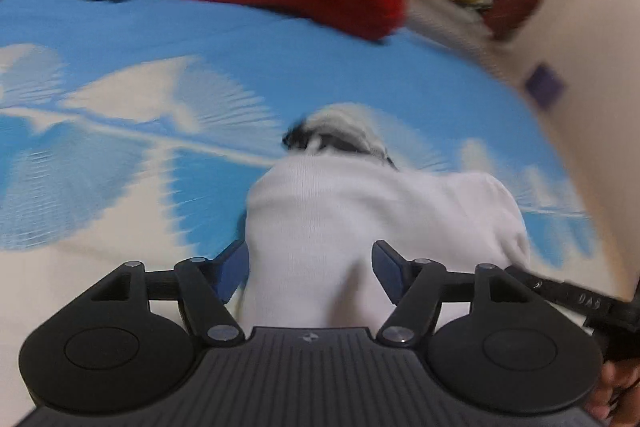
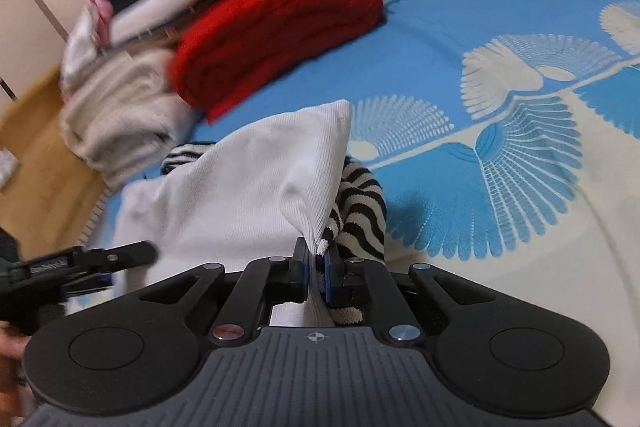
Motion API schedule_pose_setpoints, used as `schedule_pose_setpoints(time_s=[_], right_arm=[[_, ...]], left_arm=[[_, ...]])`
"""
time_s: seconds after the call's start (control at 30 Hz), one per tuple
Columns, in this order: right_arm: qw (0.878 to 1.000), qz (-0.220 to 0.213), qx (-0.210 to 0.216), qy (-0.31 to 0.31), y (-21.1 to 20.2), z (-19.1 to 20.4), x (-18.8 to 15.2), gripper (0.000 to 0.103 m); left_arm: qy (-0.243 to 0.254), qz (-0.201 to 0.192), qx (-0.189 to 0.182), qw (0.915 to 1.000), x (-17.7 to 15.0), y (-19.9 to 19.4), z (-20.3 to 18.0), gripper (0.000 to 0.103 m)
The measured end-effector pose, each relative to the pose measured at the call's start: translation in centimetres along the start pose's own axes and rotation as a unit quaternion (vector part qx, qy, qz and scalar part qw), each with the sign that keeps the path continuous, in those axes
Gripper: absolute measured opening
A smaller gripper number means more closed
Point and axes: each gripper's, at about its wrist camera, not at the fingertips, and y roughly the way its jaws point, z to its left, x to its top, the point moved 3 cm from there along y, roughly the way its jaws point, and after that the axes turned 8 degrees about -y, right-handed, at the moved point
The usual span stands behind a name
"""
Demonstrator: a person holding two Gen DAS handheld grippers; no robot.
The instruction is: Fold small clothes
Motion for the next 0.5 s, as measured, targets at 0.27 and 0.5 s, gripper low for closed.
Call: schedule_pose_setpoints(time_s=[0.27, 0.5], right_arm=[[0.998, 0.052, -0.039, -0.021, 4.5, -0.9, -0.6, 0.009], [1.0, 0.001, -0.026, 0.007, 0.1, -1.4, -0.4, 0.017]], left_arm=[[0.089, 0.079, 0.028, 0.9924, -7.8, 1.1, 1.0, 0.081], [0.043, 0.045, -0.014, 0.998, -6.1, -1.8, 1.5, 0.078]])
